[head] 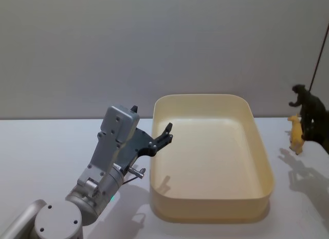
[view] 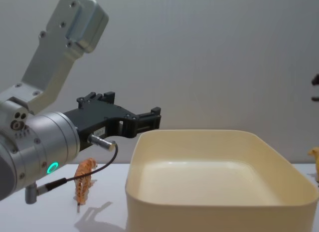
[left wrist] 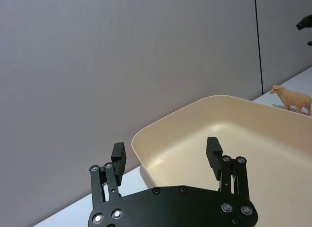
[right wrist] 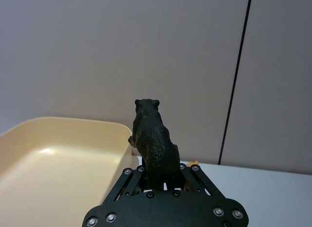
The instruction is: Pick up the toy alternately with two hands and place it into the central storage box.
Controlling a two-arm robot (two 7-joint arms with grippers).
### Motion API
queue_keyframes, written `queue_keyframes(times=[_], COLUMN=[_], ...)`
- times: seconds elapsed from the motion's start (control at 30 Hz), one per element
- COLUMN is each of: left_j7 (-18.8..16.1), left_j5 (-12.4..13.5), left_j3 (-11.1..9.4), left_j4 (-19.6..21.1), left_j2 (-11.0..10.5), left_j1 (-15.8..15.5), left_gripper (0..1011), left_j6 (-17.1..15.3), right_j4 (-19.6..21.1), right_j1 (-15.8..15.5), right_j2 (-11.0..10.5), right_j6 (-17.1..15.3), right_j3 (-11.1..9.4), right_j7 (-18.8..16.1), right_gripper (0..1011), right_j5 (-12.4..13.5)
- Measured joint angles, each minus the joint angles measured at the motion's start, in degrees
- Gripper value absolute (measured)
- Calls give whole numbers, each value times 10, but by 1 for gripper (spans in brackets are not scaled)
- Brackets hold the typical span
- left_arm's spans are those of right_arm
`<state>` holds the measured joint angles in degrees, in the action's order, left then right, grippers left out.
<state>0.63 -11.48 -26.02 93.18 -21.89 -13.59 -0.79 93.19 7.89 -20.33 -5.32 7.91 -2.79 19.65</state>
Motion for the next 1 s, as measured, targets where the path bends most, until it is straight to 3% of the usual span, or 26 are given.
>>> queue_keyframes(times=[0.37, 0.7, 0.77, 1.0], left_j7=[0, 0, 0, 0], left_j5=[0, 0, 0, 0], left_j3=[0, 0, 0, 0], left_j4=[0, 0, 0, 0], left_j2=[0, 0, 0, 0], left_j1=[0, 0, 0, 0], left_gripper=[1001, 1001, 1001, 1001], left_j6=[0, 0, 0, 0], right_j4=[-2, -61, -81, -121], right_j1=[41, 99, 115, 145], right_j2=[22, 70, 83, 108], right_j6=[-58, -103, -108, -119], right_j3=[15, 53, 62, 81], right_j7=[-38, -89, -99, -121], right_gripper=[182, 182, 204, 450], right_j5=[9, -23, -31, -51])
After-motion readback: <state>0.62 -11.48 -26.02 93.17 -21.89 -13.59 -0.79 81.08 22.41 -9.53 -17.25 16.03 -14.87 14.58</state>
